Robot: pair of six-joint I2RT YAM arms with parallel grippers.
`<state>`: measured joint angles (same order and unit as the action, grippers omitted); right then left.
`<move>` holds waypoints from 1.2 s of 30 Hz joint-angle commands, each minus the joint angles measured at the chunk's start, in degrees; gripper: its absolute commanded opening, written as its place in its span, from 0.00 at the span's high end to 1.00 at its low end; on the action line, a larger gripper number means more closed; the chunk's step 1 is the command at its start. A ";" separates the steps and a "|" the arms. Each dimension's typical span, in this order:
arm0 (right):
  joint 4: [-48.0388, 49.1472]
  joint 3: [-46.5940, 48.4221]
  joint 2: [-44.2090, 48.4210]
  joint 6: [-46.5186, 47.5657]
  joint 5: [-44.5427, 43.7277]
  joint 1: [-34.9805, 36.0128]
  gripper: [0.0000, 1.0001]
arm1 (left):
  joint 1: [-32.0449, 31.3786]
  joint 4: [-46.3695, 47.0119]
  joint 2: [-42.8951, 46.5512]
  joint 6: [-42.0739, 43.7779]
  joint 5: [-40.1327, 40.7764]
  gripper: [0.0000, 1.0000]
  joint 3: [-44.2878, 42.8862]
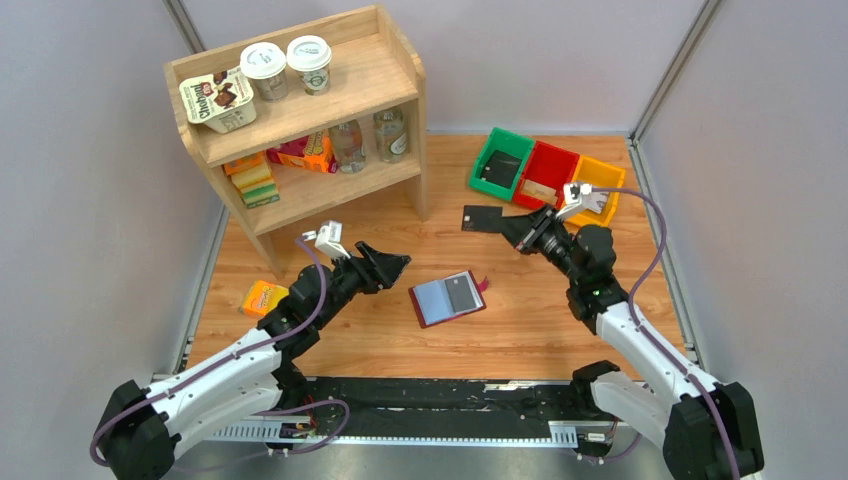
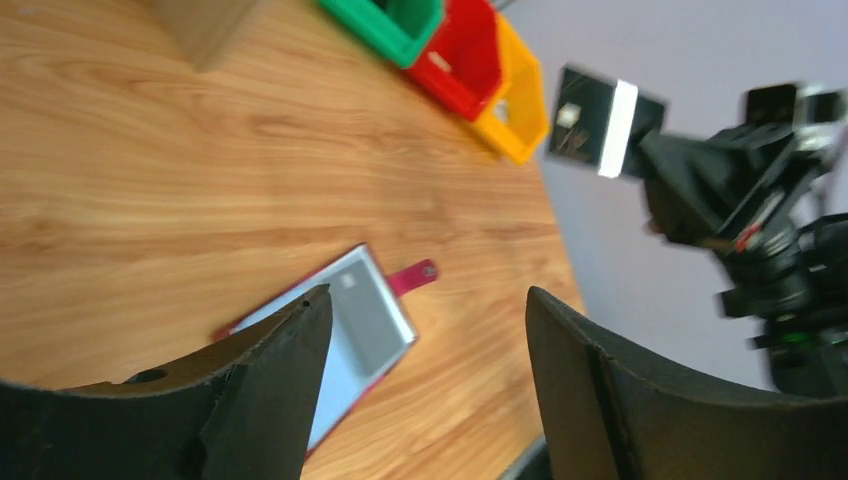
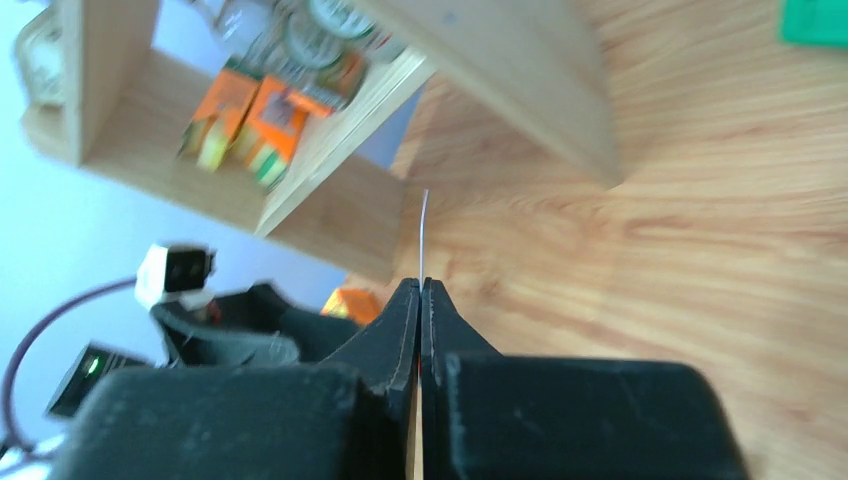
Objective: Take the credit cards out of the card holder
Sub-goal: Place the credit card in the storage box.
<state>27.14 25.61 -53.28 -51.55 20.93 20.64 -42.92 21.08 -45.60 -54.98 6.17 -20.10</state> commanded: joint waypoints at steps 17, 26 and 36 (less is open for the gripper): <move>-24.93 46.44 -47.86 10.07 -24.70 -10.19 1.00 | 2.49 -25.81 4.04 17.10 10.87 0.10 -1.87; -26.17 61.92 -65.01 7.34 -22.25 -10.36 1.00 | 2.49 -25.12 5.35 18.33 11.40 0.11 -0.91; -30.64 63.17 -66.09 6.72 -25.14 -10.36 0.83 | 2.49 -23.54 3.68 19.39 9.74 0.10 -1.08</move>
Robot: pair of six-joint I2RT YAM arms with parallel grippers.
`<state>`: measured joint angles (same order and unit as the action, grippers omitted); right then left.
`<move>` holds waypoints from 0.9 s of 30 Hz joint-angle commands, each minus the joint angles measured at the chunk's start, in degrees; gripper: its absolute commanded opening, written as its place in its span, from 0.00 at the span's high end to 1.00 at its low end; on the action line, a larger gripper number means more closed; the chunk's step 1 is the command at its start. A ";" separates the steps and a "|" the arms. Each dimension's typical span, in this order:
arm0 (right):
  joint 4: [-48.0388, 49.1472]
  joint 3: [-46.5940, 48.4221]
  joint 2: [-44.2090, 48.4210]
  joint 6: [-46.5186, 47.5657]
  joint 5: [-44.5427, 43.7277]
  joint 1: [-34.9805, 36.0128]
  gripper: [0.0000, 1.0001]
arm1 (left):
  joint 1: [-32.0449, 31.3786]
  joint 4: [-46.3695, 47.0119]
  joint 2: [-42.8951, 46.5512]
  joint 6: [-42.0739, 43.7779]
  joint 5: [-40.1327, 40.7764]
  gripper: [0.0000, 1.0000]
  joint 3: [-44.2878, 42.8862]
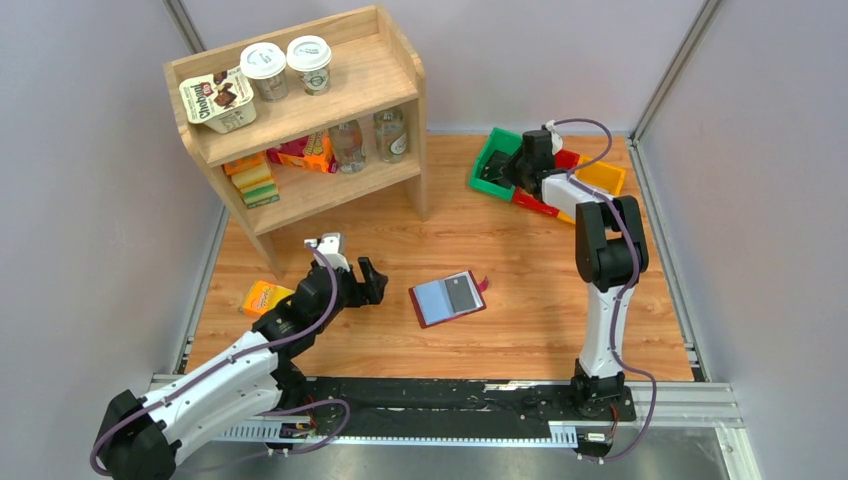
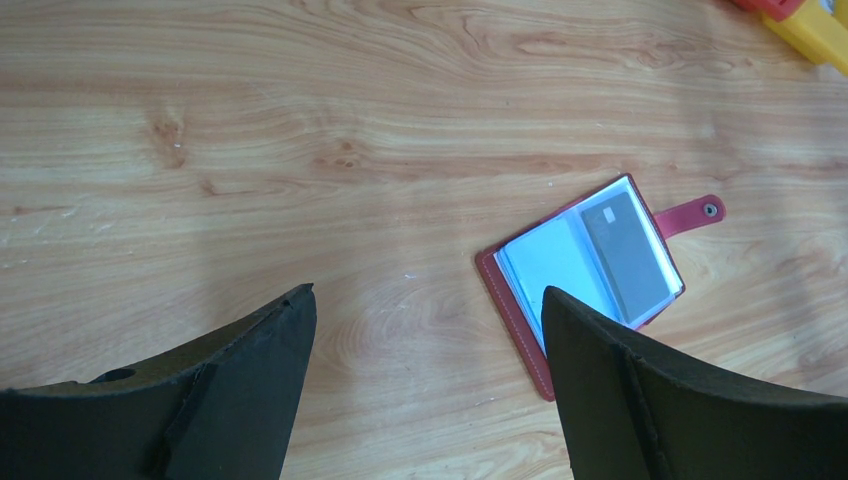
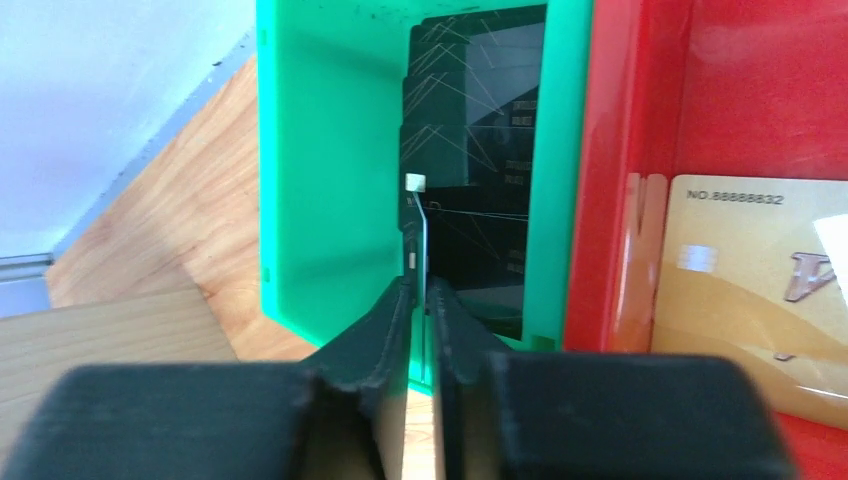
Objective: Take the credit cards out of the card holder
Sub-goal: Place the credit card in the storage box, then remove the credit card from the card holder.
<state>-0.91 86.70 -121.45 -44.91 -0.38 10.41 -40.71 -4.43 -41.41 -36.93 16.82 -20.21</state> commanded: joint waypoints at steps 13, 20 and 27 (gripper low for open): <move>-9.98 -6.89 19.83 9.13 -5.86 1.10 0.43 | 0.28 0.03 -3.06 -2.80 -5.57 0.11 -4.57; -14.29 -16.89 33.71 14.23 -0.59 4.78 0.39 | -0.07 -2.69 -10.43 -6.74 -12.33 0.11 -9.67; -19.22 -28.41 49.01 18.45 3.28 12.95 0.40 | -5.08 -5.76 -18.43 -9.39 -11.37 0.14 -15.47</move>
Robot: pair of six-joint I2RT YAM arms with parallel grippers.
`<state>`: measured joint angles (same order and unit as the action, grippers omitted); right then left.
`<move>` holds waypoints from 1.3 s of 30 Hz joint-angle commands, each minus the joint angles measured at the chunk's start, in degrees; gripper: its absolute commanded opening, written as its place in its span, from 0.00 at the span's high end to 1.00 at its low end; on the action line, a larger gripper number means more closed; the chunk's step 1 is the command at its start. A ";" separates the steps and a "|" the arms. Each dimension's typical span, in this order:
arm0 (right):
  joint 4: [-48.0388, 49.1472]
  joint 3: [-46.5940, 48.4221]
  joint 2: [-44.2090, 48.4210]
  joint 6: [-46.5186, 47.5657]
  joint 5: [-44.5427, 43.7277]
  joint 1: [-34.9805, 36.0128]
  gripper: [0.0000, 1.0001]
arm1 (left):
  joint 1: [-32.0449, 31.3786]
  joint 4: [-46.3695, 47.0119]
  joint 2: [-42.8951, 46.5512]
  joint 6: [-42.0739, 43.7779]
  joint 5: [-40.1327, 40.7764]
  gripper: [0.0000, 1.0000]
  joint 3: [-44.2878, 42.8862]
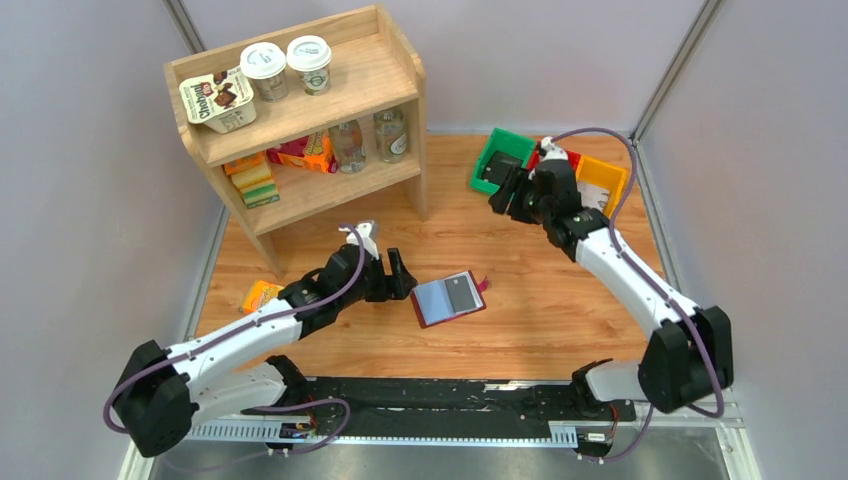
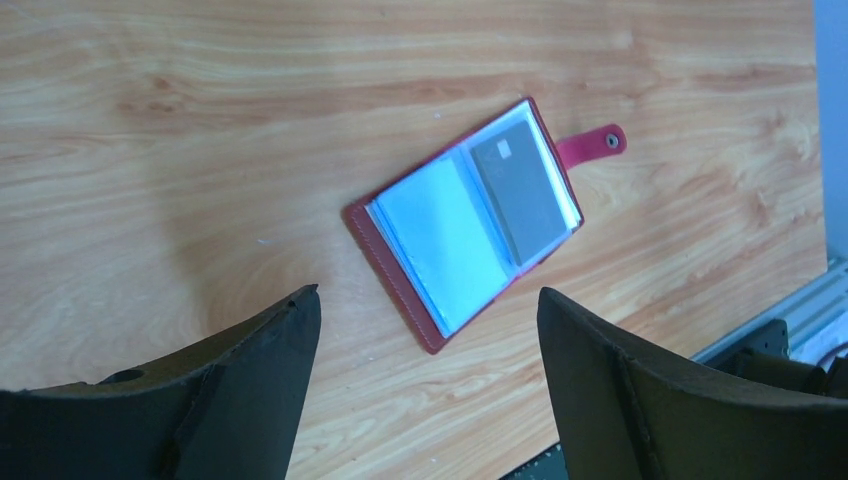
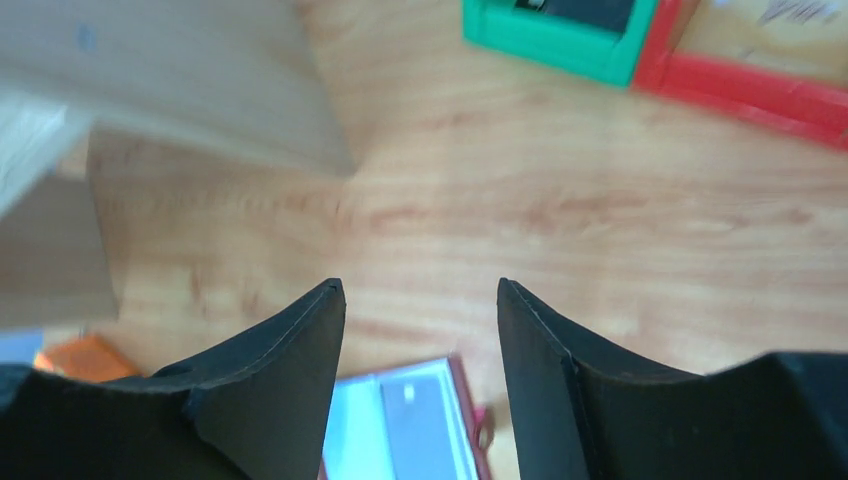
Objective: Take the credit cards out of the card holder
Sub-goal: Remove the credit card from the card holder.
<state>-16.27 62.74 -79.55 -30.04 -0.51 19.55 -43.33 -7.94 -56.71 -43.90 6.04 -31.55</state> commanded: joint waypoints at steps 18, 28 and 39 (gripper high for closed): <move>-0.69 -19.32 5.64 1.04 11.50 15.07 0.49 | -5.62 -9.72 -22.99 -3.82 -0.24 0.32 -19.25; -0.95 -17.92 -2.18 1.13 9.04 17.36 0.52 | -5.97 -8.49 -30.83 -3.91 -3.14 0.56 -18.72; -0.60 -17.48 -5.53 0.95 9.74 17.98 0.56 | -7.20 -7.61 -36.36 -5.23 -4.64 0.56 -17.06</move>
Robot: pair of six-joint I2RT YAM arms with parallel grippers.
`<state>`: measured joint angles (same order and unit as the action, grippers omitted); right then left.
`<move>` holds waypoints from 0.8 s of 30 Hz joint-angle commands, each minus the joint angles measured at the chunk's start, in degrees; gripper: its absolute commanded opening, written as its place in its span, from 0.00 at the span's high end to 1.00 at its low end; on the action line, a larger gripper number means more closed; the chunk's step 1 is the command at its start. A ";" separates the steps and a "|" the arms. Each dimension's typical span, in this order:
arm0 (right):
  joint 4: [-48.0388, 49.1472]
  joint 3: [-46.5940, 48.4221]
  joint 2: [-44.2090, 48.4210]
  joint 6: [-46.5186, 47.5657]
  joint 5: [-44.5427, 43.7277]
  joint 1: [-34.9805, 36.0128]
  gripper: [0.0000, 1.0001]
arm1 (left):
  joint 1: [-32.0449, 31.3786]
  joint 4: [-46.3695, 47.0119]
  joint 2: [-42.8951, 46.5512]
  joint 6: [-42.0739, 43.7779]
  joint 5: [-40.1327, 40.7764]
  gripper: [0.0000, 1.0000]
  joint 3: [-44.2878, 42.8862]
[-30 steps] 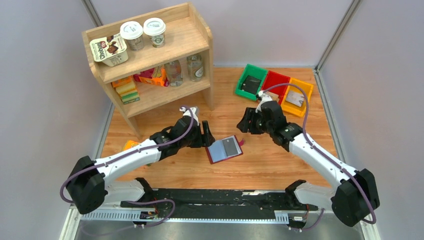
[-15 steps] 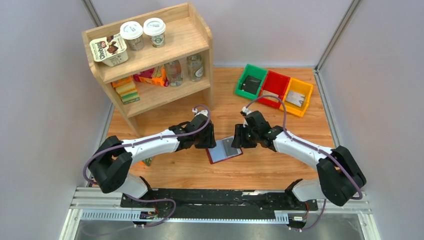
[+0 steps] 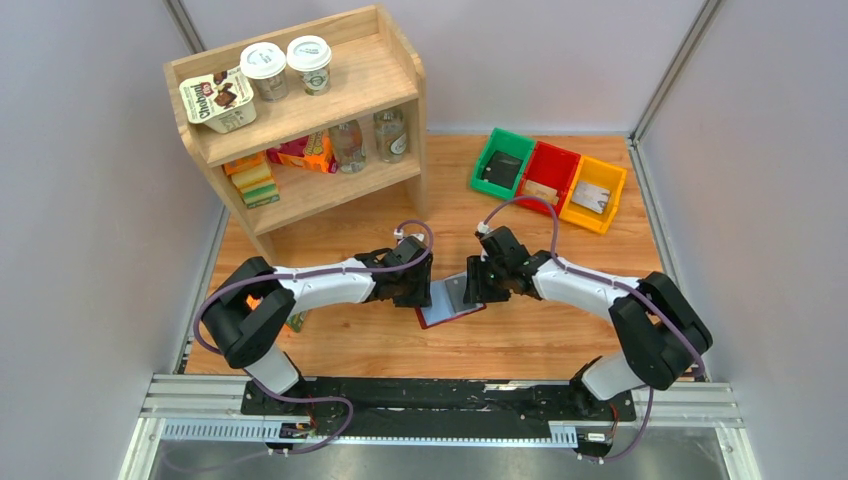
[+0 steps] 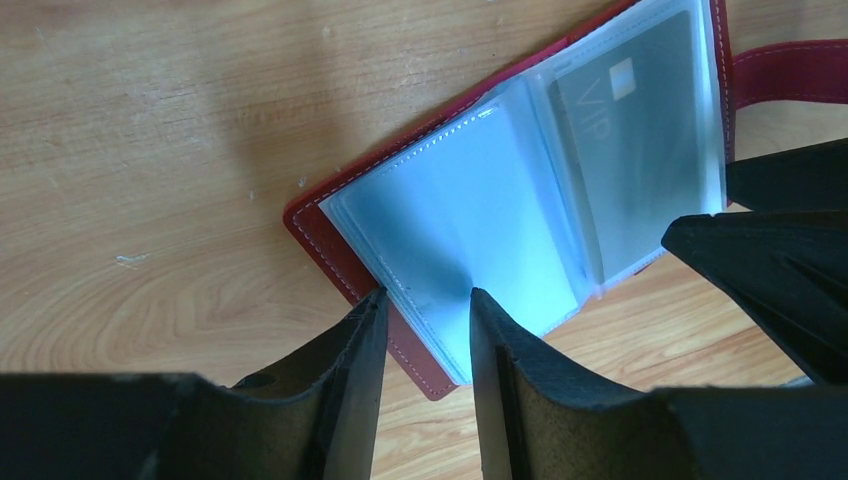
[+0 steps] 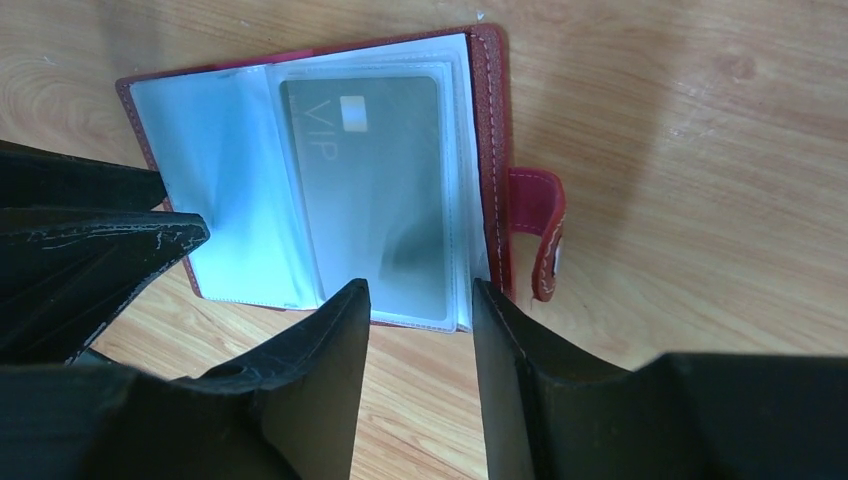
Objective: Take the credit cards out of the card holder
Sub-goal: Remove the credit card from the card holder.
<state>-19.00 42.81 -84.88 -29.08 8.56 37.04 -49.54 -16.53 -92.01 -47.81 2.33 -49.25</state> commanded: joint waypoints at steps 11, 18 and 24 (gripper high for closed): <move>2.13 4.21 4.90 0.16 4.45 1.55 0.68 | -1.53 1.77 -0.54 -2.02 0.04 0.66 2.32; 0.11 4.57 4.64 0.60 -0.81 1.55 0.63 | -1.52 2.30 -0.02 -2.29 0.22 0.67 2.94; -0.95 5.71 1.13 2.19 -4.16 1.46 0.50 | -1.53 2.47 0.07 -2.46 0.13 0.67 3.11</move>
<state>-19.84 45.71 -81.71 -28.45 7.62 38.35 -50.24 -14.09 -91.61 -49.23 3.20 -47.53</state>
